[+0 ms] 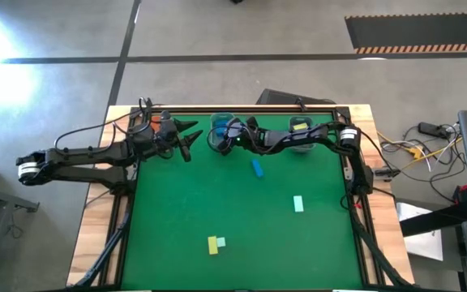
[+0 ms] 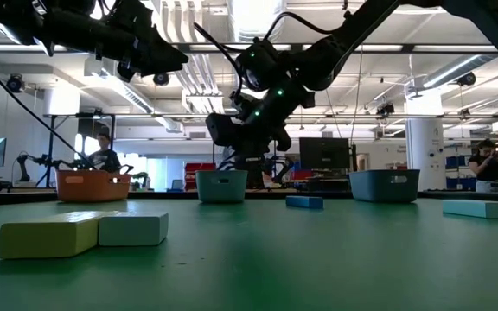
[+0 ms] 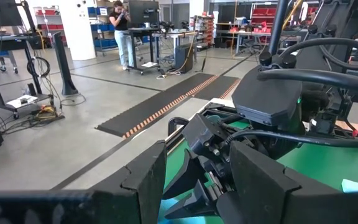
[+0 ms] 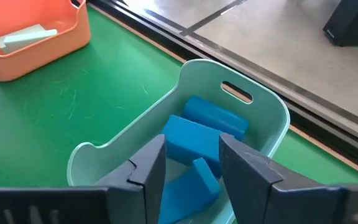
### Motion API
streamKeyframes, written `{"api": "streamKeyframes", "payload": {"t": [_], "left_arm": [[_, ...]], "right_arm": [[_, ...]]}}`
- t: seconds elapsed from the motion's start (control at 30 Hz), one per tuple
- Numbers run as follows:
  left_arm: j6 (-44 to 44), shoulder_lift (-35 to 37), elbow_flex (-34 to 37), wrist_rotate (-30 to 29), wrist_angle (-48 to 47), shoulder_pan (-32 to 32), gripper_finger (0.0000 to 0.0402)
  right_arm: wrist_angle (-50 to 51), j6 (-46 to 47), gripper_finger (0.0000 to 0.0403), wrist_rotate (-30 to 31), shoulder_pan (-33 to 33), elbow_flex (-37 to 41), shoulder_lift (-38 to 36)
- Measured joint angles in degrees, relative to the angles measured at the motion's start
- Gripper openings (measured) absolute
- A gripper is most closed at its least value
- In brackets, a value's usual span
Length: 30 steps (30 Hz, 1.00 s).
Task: Sort & place blocks by color
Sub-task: Put the blue block into the blue bin
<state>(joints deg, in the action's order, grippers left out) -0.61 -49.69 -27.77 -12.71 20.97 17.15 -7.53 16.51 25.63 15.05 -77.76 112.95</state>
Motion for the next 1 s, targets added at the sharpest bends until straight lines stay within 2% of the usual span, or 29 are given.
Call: {"api": "streamKeyframes", "payload": {"t": [0.33, 0.57, 0.7, 1.0], "left_arm": [[0.00, 0.00, 0.00, 0.00, 0.02, 0.02, 0.0161], [-0.01, 0.00, 0.00, 0.00, 0.00, 0.01, 0.0161], [-0.02, 0.00, 0.00, 0.00, 0.00, 0.02, 0.0161], [-0.07, 0.00, 0.00, 0.00, 0.07, 0.01, 0.0161]], "right_arm": [[2.05, 0.00, 0.0144, -0.21, -0.17, 0.02, -2.01], [11.55, 1.13, 0.0137, -0.51, -1.12, -0.37, -6.89], [18.58, 7.30, 0.0142, -0.69, -1.84, -0.42, -9.57], [34.99, 20.21, 0.0180, -6.05, -3.07, -0.48, -12.60]]}}
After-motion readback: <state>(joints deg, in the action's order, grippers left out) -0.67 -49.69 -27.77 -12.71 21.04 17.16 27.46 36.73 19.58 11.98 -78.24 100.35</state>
